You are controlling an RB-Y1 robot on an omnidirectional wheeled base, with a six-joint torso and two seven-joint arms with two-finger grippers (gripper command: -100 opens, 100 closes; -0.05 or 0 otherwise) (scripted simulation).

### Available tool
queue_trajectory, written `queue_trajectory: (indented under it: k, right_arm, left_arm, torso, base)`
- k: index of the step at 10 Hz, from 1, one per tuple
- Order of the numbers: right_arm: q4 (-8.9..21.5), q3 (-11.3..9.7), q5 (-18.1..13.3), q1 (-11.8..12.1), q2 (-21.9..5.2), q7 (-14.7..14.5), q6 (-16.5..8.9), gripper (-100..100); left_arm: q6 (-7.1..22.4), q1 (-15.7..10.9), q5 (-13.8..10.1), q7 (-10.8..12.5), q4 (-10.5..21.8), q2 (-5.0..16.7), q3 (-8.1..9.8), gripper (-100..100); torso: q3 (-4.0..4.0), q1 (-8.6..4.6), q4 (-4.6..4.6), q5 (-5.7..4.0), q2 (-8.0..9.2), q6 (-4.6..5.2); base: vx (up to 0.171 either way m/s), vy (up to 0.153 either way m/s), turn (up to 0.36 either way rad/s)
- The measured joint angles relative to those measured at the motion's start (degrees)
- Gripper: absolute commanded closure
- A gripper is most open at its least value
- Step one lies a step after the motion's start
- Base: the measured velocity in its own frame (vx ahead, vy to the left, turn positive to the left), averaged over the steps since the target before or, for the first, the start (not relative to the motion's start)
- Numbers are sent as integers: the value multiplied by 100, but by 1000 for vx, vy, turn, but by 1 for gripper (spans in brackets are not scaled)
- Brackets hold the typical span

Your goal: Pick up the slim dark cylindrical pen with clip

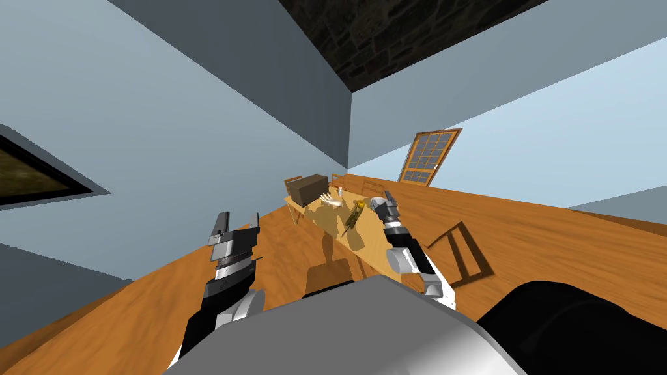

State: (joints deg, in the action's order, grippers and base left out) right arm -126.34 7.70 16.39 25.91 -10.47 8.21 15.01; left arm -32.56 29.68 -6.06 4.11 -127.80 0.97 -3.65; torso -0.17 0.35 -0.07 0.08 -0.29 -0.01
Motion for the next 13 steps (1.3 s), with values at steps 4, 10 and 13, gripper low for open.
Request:
queue_trajectory:
  k: [4, 10, 13]
  right_arm:
    - [378, 290, 339, -210, -167, 287, -552, -100]
    - [968, 715, 846, -418, -383, 802, -1376, -100]
    - [1263, 921, 1093, -476, -502, 1104, -1806, -100]
  left_arm:
    - [0, 0, 0, 0, 0, 0, 0, 0]
    - [0, 0, 0, 0, 0, 0, 0, 0]
    - [0, 0, 0, 0, 0, 0, 1, 0]
  torso:
    - [1, -3, 0, -1, 1, 0]
    - [-3, -3, -1, 0, -5, 0]
    - [0, -10, 0, -1, 2, 3]
  base:
    - [67, 77, 51]
    - [76, 75, 52]
    - [64, 54, 33]
